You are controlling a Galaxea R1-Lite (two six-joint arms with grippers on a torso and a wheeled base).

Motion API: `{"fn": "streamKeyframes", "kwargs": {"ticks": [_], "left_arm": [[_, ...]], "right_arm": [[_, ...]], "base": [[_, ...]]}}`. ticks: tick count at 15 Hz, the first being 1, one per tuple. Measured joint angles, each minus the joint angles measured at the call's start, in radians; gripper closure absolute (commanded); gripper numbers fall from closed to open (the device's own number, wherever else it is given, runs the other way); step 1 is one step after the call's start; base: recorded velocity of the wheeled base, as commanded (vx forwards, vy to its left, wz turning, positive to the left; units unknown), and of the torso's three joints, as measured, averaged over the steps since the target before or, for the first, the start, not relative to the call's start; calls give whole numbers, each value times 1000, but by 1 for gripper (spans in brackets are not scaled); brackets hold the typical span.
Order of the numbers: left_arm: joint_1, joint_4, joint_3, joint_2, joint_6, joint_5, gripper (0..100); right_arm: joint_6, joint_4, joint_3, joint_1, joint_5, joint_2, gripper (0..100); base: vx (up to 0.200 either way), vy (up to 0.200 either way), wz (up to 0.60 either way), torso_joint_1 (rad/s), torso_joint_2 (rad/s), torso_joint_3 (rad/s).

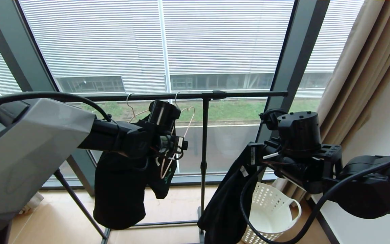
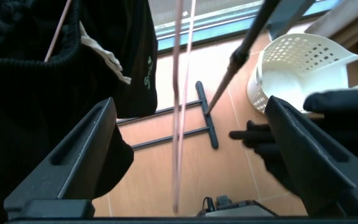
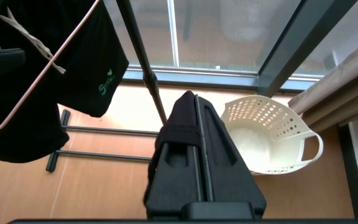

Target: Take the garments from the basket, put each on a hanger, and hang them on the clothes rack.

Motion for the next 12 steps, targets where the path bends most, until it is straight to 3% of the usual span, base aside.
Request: {"fn": "streamKeyframes", "kwargs": {"ticks": [5,6,12], "left_arm": [[34,1,-65,83,0,0,0],[39,-1,-74,94,-1,-1,100],[41,-2,-93,114,0,-5,100]], "right_arm": [[0,0,2,-1,0,-1,100],[1,-1,2,0,0,0,100],[1,-2,2,0,-1,4,100]], "base": [[0,0,0,0,0,0],[0,0,0,0,0,0],[0,0,0,0,0,0]]}}
